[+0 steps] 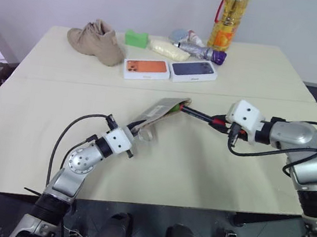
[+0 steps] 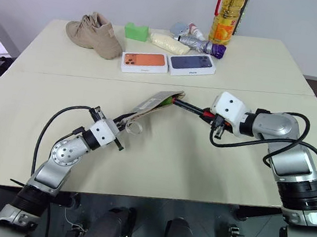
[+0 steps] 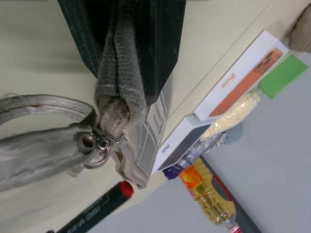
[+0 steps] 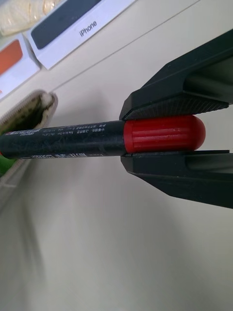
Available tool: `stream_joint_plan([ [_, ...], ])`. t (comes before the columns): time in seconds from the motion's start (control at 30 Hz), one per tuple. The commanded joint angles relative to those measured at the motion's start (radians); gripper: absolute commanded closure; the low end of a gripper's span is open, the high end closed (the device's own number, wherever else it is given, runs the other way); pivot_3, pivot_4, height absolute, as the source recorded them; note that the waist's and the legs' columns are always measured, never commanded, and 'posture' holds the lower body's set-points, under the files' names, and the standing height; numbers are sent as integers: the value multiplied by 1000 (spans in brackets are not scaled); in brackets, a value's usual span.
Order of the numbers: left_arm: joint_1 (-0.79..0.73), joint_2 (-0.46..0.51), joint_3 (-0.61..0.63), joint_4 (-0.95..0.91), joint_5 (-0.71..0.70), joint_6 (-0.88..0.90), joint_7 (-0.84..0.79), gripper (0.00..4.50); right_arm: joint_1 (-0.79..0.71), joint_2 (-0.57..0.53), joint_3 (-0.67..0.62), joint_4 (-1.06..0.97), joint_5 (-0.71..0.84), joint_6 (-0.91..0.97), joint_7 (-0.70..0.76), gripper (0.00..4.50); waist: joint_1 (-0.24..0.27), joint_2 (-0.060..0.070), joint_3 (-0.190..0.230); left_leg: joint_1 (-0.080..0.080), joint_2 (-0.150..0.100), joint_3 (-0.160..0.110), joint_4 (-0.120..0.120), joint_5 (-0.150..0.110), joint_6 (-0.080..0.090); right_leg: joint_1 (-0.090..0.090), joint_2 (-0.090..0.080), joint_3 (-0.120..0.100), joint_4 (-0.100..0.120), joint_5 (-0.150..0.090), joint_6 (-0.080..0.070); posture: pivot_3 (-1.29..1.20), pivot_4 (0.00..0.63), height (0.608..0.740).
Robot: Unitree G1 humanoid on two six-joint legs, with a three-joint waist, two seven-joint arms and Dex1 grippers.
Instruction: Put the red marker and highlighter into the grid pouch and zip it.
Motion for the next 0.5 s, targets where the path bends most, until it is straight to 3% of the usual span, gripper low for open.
stream_joint_plan([
  [0.03,7,4,-6,-48,-19,-24,-12,4500,-35,1,-1,-18,-11,-21,5,4150,0,0,0,0,0,0,0,0,0,0,0,0,0,0,0,0,150,739],
  [0.5,-10,22,-51,-78,-59,-37,-124,4500,-76,-61,145,-178,-112,-157,181,4150,1,0,0,0,0,0,0,0,0,0,0,0,0,0,0,0,150,739],
])
